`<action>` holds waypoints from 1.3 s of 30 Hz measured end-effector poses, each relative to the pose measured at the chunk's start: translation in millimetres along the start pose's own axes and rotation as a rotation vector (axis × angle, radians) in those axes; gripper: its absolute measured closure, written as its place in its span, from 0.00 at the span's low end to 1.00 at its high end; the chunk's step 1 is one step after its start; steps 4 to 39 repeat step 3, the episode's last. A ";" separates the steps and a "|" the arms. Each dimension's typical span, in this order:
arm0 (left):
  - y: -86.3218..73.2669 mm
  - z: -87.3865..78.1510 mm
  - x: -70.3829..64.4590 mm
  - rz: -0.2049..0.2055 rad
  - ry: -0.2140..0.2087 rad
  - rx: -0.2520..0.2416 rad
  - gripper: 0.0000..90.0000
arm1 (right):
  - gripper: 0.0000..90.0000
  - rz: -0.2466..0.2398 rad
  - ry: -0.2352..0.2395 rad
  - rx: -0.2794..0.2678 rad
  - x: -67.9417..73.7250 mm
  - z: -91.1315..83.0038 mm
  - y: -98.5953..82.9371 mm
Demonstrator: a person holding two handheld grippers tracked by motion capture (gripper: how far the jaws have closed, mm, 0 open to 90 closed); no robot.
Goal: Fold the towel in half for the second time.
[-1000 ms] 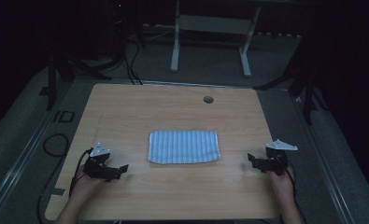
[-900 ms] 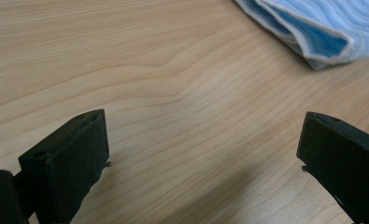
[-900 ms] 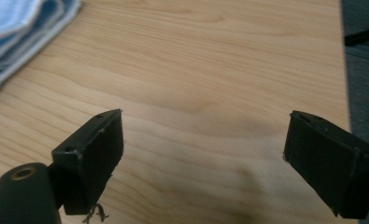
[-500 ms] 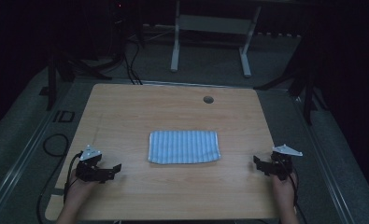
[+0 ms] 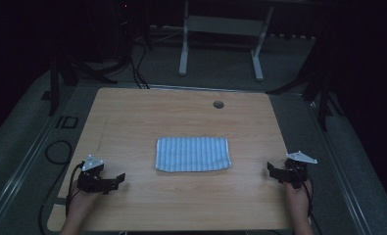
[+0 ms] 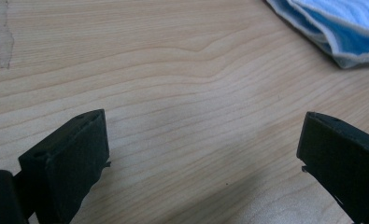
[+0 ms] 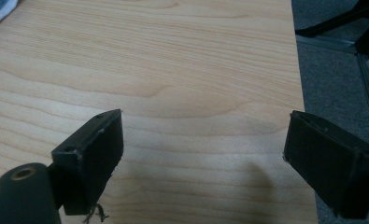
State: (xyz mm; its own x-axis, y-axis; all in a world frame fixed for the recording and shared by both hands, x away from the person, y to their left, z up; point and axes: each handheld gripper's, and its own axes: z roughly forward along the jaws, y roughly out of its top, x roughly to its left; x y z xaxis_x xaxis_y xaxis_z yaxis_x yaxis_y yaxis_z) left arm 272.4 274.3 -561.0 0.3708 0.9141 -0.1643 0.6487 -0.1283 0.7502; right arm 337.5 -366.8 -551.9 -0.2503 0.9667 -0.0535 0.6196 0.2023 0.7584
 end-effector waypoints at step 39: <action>0.0 -1.2 0.8 -0.004 -0.003 -0.004 0.03 | 0.13 0.003 -0.003 0.009 -0.6 1.2 0.1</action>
